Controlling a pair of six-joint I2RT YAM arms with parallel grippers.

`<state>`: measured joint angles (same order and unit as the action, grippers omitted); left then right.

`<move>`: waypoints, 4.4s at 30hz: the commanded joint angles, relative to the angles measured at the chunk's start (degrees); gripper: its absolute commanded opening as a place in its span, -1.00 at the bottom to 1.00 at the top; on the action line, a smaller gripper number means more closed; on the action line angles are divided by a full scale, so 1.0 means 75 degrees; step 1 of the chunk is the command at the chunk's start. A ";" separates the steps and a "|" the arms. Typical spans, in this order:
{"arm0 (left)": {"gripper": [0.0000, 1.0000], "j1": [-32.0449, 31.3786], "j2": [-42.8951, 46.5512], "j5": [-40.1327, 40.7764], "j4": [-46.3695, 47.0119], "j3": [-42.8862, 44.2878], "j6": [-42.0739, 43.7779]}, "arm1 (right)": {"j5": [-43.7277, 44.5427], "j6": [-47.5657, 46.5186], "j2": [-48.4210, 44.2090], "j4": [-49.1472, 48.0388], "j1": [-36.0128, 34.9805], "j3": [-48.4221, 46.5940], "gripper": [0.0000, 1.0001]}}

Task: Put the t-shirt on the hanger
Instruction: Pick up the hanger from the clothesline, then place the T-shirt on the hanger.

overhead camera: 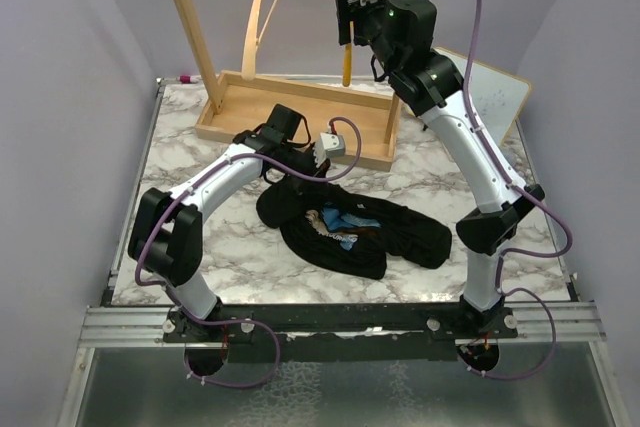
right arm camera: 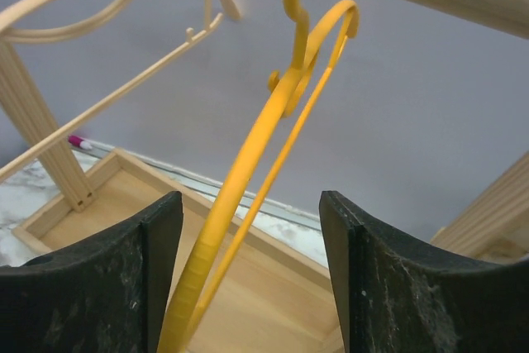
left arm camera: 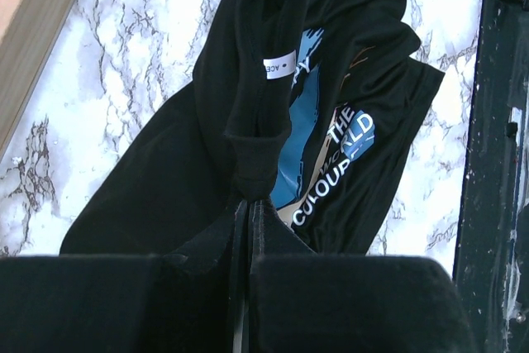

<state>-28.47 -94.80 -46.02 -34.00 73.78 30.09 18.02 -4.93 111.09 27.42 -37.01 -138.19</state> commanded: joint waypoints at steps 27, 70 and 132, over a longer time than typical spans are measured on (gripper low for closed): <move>-1.00 0.0046 0.0339 -0.0228 0.0266 -0.0036 -0.0234 | 0.0997 -0.0464 -0.0563 -0.0795 0.0008 0.0797 -0.98; -1.00 0.0116 -0.0002 0.1627 -0.0011 0.1066 0.0168 | -0.0614 0.0263 -0.7048 0.3381 0.0005 0.6807 -0.99; -1.00 0.0017 0.1562 0.2032 -0.0951 -0.0294 0.3567 | -0.4063 -0.2958 -0.8000 0.3086 0.0013 0.9260 -0.99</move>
<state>-27.88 -85.47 -30.15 -41.60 71.33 56.12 -9.58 -24.84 50.65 52.45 -37.01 -69.93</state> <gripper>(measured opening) 0.018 0.112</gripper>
